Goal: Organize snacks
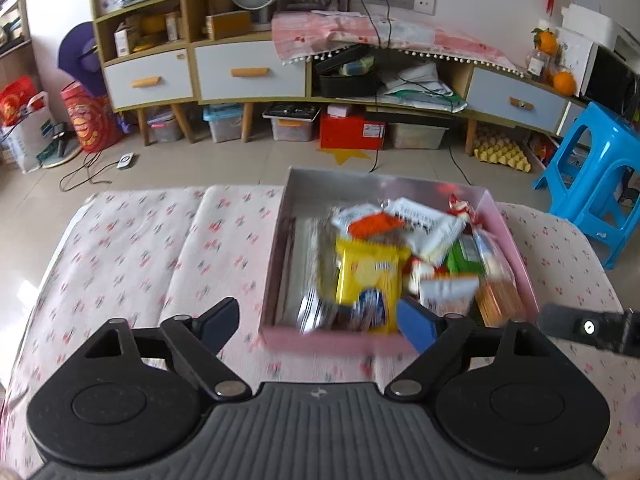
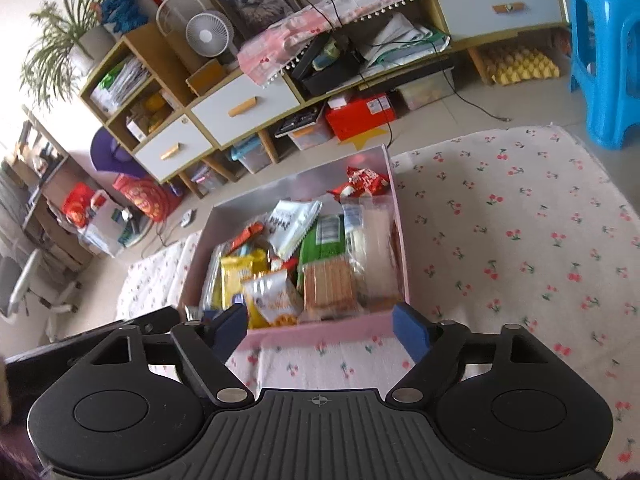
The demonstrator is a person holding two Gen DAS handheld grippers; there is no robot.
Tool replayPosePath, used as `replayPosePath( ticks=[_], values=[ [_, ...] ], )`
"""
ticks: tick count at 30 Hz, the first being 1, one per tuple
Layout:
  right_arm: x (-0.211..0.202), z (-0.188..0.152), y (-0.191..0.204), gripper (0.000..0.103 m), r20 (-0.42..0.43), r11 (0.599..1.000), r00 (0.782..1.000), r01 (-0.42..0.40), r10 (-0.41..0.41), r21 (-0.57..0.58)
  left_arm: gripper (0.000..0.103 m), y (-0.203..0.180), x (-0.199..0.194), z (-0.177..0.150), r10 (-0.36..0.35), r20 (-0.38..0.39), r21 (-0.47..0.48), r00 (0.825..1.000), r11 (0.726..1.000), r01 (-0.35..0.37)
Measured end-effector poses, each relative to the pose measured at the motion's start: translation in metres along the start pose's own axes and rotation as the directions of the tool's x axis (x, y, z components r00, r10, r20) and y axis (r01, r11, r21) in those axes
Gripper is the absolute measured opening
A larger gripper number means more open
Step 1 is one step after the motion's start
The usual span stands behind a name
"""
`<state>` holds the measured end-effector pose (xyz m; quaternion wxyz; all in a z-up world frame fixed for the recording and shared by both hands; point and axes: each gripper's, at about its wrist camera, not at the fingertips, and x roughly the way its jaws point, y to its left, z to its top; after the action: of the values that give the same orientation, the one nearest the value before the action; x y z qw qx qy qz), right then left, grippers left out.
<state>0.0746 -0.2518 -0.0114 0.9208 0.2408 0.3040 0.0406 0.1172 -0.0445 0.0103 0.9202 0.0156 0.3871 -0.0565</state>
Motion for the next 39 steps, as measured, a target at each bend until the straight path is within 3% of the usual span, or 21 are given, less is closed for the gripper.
replayPosePath(
  ticks=[3,10,13,19,23,39],
  values=[
    [-0.01,-0.007,0.007,0.089,-0.004,0.999,1.0,0.023,-0.023,-0.025,0.093,0.002,-0.013,-0.009,0.009,-0.004,-0.017,1.0,1.0,-0.009],
    [-0.035,-0.027,0.024,0.09,0.002,0.99,0.995,0.097,-0.097,-0.104,0.101,-0.004,-0.037,-0.03,0.035,-0.004,-0.009,0.999,0.999,-0.035],
    [-0.043,-0.037,0.033,0.103,0.013,0.978,0.988,0.151,-0.151,-0.142,0.103,-0.004,-0.046,-0.037,0.055,0.012,-0.018,0.998,0.998,-0.054],
    [-0.046,-0.061,0.039,0.103,-0.006,0.962,0.984,0.171,-0.176,-0.214,0.103,-0.005,-0.051,-0.054,0.052,-0.003,-0.03,0.999,0.998,-0.052],
    [-0.053,-0.074,0.036,0.103,0.001,0.956,0.981,0.189,-0.194,-0.226,0.103,0.002,-0.054,-0.063,0.093,-0.021,-0.074,0.995,0.993,-0.094],
    [-0.044,-0.072,0.035,0.103,0.025,0.948,0.975,0.22,-0.22,-0.232,0.103,-0.005,-0.045,-0.077,0.094,-0.082,-0.032,0.992,0.995,-0.097]
  ],
)
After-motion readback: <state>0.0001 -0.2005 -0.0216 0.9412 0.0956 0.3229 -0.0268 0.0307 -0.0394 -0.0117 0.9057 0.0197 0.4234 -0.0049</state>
